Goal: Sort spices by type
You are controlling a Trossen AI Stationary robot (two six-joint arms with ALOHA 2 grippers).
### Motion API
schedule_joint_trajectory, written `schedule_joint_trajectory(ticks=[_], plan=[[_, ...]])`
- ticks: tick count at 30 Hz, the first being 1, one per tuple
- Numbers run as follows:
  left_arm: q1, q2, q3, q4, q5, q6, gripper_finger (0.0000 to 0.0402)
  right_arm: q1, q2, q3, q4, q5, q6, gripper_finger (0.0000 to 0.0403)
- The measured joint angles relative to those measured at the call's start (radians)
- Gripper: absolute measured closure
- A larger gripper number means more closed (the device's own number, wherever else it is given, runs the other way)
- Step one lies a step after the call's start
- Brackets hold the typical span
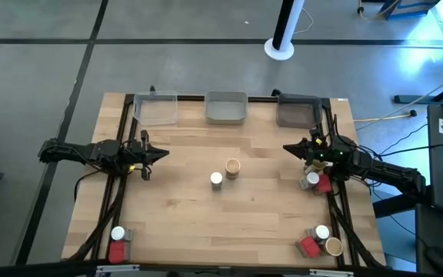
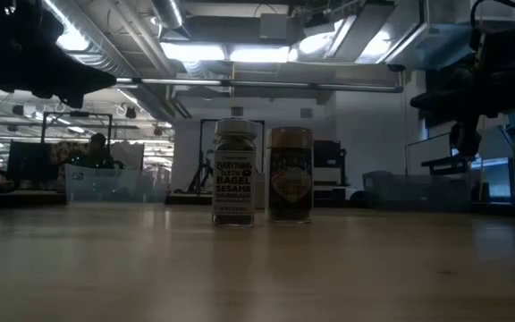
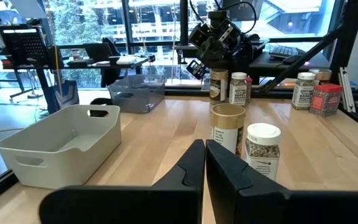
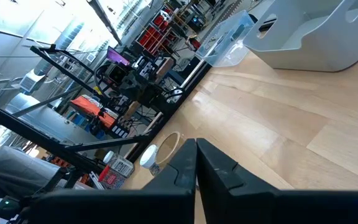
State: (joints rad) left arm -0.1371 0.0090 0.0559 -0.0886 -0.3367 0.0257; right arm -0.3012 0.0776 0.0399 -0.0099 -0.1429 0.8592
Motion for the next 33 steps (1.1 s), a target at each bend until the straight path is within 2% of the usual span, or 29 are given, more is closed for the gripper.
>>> schedule_joint_trajectory(ticks=[33], plan=[[0.0, 0.0, 0.0, 0.004, 0.0, -0.025, 0.0396, 0.0, 0.0, 0.0, 0.0, 0.0, 0.0, 0.0391]])
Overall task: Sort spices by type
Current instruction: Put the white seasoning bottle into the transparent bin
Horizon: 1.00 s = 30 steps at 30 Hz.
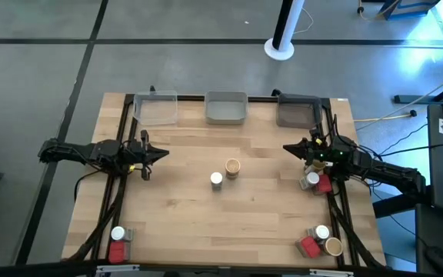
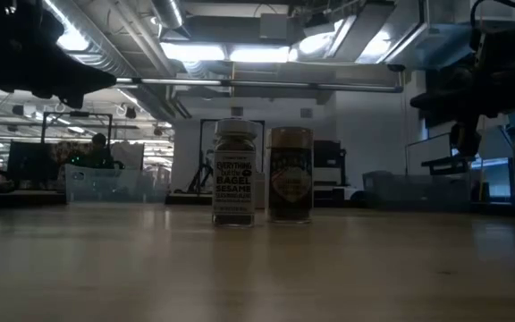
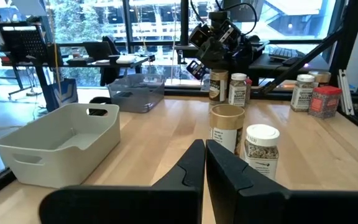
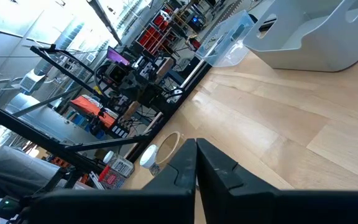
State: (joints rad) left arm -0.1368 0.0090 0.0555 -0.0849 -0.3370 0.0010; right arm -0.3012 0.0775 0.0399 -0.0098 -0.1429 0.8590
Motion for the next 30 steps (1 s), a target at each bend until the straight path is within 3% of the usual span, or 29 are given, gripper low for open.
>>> schedule_joint_trajectory(ticks=[9, 14, 19, 30], plan=[[0.0, 0.0, -0.001, 0.007, 0.0, 0.024, 0.0396, 0.0, 0.0, 0.0, 0.0, 0.0, 0.0, 0.0391], [0.0, 0.0, -0.004, 0.069, 0.0, -0.065, 0.0396, 0.0, 0.0, 0.0, -0.001, -0.009, 0.004, 0.0391], [0.0, 0.0, -0.003, 0.128, -0.002, -0.159, 0.0396, 0.0, -0.001, 0.0, 0.007, -0.114, 0.076, 0.0391], [0.0, 0.007, -0.002, 0.223, 0.0, -0.215, 0.0396, 0.0, -0.001, 0.002, -0.002, -0.103, 0.077, 0.0391]])
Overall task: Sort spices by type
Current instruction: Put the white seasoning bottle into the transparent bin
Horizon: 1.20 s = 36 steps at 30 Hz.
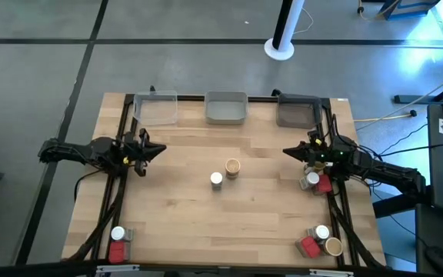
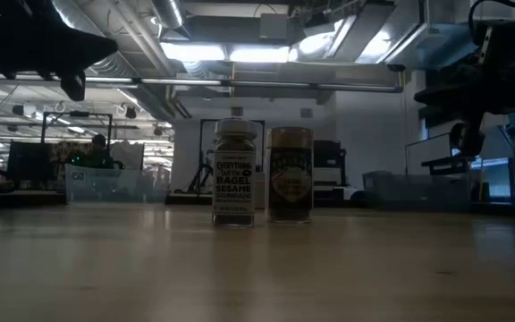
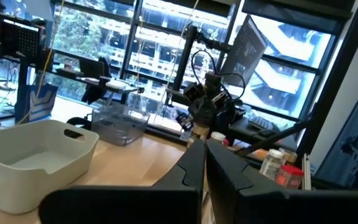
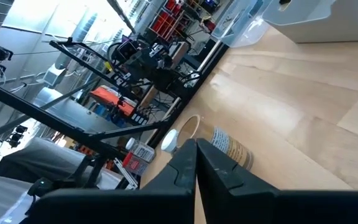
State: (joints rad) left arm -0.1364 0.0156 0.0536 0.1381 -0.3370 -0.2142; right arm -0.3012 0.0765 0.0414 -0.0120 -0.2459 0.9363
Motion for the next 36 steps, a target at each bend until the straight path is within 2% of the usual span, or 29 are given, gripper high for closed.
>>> schedule_joint_trajectory(ticks=[4, 10, 17, 23, 29, 36], plan=[[0.0, 0.054, 0.001, 0.051, 0.0, -0.011, 0.0396, 0.0, 0.0, 0.0, 0.0, 0.004, 0.001, 0.0391], [0.0, 0.207, 0.014, 0.148, 0.0, -0.011, 0.0396, 0.0, 0.0, -0.001, -0.001, 0.092, 0.001, 0.0391], [0.0, 0.409, 0.118, 0.167, 0.0, -0.007, 0.0396, 0.0, 0.0, -0.002, -0.001, 0.13, -0.006, 0.0391], [0.0, 0.625, 0.253, 0.163, 0.0, 0.03, 0.0396, 0.0, 0.0, -0.002, -0.001, 0.253, -0.241, 0.0391], [0.0, 0.842, 0.391, 0.158, 0.001, 0.077, 0.0396, 0.0, 0.0, -0.002, 0.004, 0.232, -0.385, 0.0391], [0.0, 1.064, 0.51, 0.167, 0.024, 0.087, 0.0396, 0.0, 0.0, -0.002, 0.121, 0.058, -0.521, 0.0391]])
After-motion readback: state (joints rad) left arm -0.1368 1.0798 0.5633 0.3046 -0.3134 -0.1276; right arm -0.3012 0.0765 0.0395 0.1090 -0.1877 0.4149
